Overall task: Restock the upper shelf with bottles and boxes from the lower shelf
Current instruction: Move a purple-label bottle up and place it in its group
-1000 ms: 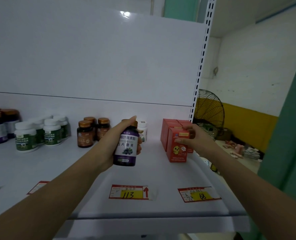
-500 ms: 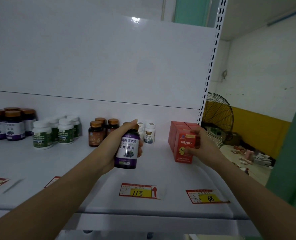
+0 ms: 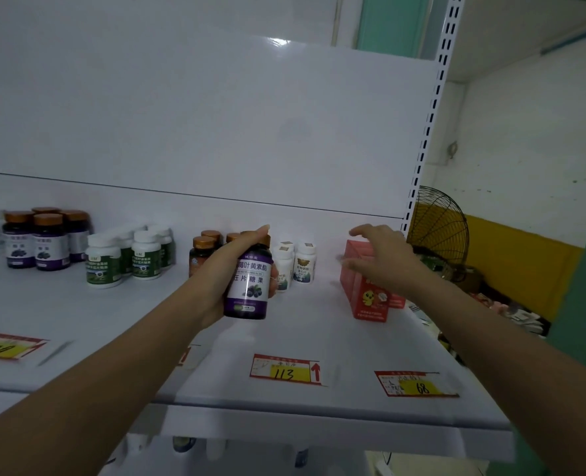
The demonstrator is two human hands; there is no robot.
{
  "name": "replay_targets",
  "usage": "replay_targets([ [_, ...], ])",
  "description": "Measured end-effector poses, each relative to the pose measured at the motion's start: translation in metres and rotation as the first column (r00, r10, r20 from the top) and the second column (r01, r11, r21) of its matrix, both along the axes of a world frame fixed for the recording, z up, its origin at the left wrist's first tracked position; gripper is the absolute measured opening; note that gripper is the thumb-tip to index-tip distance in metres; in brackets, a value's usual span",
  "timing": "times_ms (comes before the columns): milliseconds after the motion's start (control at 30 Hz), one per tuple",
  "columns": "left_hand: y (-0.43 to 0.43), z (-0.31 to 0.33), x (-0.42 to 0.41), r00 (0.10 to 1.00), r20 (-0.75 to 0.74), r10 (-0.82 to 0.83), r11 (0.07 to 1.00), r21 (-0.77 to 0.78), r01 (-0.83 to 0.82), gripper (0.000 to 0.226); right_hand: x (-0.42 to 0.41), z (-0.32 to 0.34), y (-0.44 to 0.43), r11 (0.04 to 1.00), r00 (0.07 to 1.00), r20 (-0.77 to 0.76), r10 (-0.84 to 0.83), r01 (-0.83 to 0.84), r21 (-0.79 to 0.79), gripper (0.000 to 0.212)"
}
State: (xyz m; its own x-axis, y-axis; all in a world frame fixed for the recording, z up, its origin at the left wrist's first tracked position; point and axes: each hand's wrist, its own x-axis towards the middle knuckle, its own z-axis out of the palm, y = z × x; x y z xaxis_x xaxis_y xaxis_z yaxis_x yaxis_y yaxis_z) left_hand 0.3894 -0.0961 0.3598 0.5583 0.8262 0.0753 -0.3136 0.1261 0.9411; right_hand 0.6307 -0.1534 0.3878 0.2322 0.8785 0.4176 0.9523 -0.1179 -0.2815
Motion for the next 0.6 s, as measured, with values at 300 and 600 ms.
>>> replay_targets([
  [300, -0.007, 0.014, -0.059, 0.991, -0.017, 0.134, 0.991, 0.024, -0.134, 0.028, -0.087, 0.009, 0.038, 0.933, 0.976, 0.085, 0.2, -0.163, -0.321, 0.047],
  [600, -0.01, 0.005, -0.171, 0.936, -0.048, 0.35, 0.937, 0.008, -0.35, 0.014, -0.198, 0.005, 0.065, 0.858, 0.925, 0.087, 0.369, -0.303, -0.415, 0.034],
])
